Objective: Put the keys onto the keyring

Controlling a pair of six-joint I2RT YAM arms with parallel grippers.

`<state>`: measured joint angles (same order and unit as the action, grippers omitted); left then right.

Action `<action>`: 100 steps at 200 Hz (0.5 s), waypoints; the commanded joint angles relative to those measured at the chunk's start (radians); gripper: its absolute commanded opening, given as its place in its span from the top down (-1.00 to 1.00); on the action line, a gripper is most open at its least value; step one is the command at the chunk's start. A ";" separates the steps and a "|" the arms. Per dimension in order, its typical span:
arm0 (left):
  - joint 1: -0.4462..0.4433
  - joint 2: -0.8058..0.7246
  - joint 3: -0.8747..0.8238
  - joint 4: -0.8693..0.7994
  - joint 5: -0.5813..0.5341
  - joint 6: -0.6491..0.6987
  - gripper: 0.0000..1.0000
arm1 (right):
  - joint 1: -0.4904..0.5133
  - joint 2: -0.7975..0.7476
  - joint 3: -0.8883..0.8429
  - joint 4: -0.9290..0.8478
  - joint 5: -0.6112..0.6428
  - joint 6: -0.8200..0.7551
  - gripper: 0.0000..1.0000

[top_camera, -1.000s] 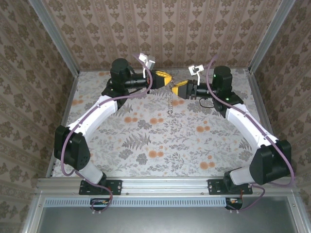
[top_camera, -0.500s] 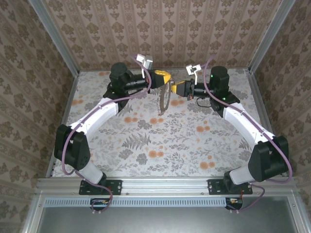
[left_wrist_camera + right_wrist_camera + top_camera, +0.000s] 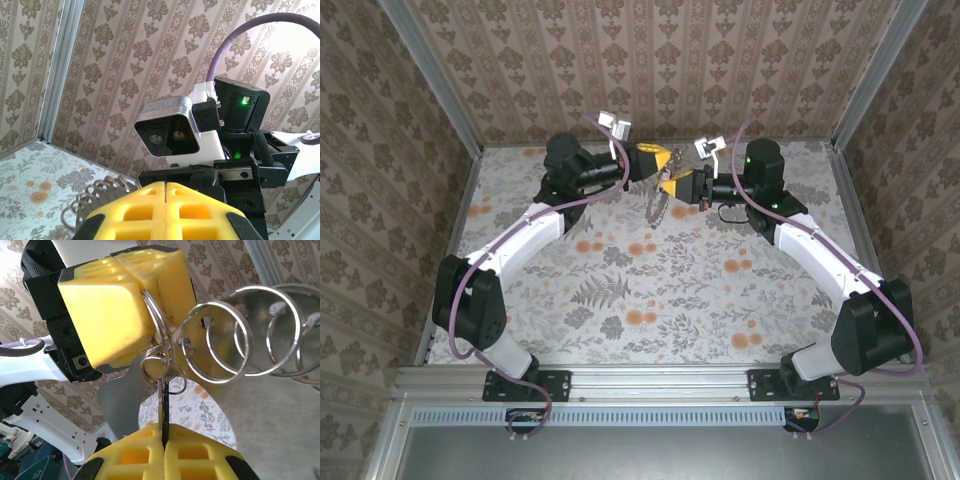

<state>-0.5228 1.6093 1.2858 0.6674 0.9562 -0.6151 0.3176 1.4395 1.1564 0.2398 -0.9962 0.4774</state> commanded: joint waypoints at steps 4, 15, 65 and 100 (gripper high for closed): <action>-0.002 -0.001 0.003 0.107 -0.035 -0.023 1.00 | 0.015 -0.005 0.011 -0.042 0.011 -0.026 0.82; -0.002 0.000 0.004 0.107 -0.038 -0.025 1.00 | 0.008 -0.020 0.001 -0.054 0.023 -0.032 0.58; 0.000 0.005 -0.004 0.143 -0.052 -0.062 1.00 | -0.064 -0.156 -0.092 -0.040 0.076 -0.008 0.26; 0.001 0.009 -0.020 0.190 -0.069 -0.102 1.00 | -0.079 -0.204 -0.093 0.015 0.158 0.050 0.24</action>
<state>-0.5228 1.6108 1.2762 0.7574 0.9104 -0.6670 0.2398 1.2739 1.0622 0.1951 -0.9150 0.4797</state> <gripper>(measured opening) 0.044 0.381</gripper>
